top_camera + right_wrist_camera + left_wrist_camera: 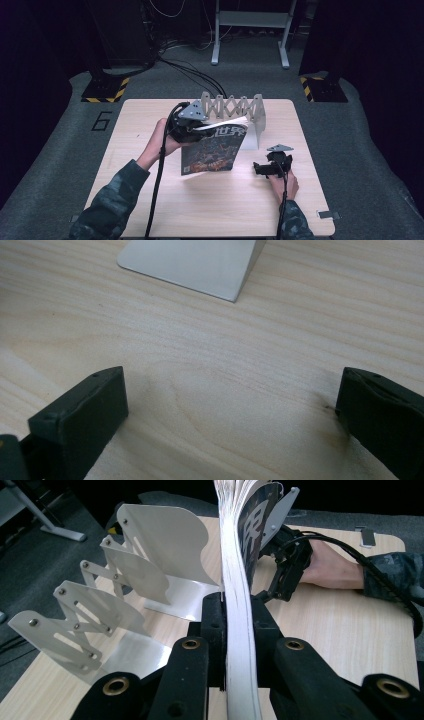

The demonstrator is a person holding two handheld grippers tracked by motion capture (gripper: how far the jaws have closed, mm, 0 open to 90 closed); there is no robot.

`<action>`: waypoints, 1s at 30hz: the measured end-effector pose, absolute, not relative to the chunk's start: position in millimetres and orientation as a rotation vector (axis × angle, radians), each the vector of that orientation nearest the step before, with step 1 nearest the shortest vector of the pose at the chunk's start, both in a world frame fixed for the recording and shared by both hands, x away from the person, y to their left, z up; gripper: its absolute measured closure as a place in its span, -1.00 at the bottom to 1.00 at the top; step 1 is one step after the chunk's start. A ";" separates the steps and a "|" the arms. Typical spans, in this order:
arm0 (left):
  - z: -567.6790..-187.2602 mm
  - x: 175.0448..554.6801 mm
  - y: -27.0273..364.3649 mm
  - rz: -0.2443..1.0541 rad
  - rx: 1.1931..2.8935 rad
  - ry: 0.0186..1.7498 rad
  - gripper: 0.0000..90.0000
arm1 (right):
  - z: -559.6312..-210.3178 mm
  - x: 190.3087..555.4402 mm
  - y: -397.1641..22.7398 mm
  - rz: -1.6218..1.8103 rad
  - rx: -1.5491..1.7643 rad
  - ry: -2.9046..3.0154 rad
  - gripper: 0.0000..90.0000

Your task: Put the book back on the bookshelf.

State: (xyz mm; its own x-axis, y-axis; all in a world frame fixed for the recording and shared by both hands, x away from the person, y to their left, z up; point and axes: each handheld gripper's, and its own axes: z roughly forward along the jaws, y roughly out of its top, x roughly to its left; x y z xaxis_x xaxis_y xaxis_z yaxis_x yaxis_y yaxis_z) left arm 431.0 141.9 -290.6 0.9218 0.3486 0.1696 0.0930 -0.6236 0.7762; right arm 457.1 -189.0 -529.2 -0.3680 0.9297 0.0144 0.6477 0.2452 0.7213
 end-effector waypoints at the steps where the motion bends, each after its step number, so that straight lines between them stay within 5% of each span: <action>1: -290.5 431.0 143.6 0.388 2.225 0.327 0.82 | -529.2 457.1 -189.0 0.909 1.440 2.105 -1.00; 30: -282.2 450.1 169.5 0.486 2.153 0.544 0.82 | -529.1 457.2 -189.4 0.909 1.437 2.111 -1.00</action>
State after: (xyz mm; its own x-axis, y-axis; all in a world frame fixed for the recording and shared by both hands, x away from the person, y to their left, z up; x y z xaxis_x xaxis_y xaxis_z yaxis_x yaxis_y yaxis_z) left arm 450.1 169.5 -282.2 0.8306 0.5361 0.1505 0.2099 -0.5518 0.8072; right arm 457.2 -189.4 -529.1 -0.3719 0.9282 0.0142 0.6480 0.2486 0.7200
